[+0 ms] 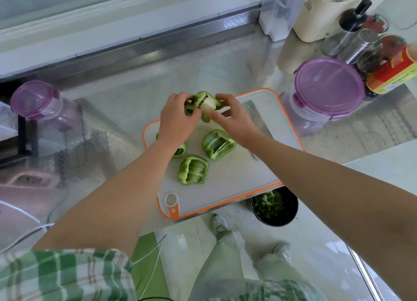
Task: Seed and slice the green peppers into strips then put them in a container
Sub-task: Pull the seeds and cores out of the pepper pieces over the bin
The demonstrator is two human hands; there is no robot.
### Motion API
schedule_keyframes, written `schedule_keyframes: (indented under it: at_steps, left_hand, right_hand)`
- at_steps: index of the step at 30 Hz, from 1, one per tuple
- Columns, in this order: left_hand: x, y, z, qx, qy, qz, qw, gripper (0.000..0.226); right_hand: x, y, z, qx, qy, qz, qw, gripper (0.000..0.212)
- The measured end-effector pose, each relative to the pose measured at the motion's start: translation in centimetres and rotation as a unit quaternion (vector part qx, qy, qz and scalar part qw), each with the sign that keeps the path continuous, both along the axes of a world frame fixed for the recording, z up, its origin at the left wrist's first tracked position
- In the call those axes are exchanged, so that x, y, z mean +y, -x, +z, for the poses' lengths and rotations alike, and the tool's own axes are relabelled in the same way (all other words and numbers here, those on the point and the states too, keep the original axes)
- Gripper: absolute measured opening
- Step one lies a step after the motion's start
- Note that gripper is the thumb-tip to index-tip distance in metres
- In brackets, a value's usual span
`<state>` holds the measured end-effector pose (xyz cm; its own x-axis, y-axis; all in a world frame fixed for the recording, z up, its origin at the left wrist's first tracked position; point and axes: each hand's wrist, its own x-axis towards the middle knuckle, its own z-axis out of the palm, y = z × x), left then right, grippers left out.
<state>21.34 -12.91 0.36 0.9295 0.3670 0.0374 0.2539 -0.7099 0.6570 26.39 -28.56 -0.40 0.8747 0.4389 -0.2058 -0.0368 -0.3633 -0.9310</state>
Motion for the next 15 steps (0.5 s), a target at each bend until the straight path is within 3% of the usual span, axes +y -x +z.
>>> schedule_keyframes:
  at_steps: [4,9,13,15]
  left_hand:
    - [-4.0,0.2,1.0,-0.023,0.033,-0.035,0.999,0.027]
    - [-10.6,1.9,1.3,0.009,0.184,-0.052,0.981,0.023]
    - [-16.7,3.2,1.3,0.045,0.347,-0.018,0.937,0.014]
    - [-19.9,4.2,1.2,0.074,0.382,-0.004,0.921,0.026]
  right_hand:
    - [-3.2,0.8,0.7,0.045,-0.036,-0.059,0.997,0.055]
    - [-10.4,2.5,1.3,0.081,-0.061,-0.113,0.988,0.043]
    - [-16.8,4.3,1.0,0.069,-0.049,-0.114,0.99,0.043]
    - [-20.0,5.5,1.0,0.058,-0.033,-0.09,0.994,0.042]
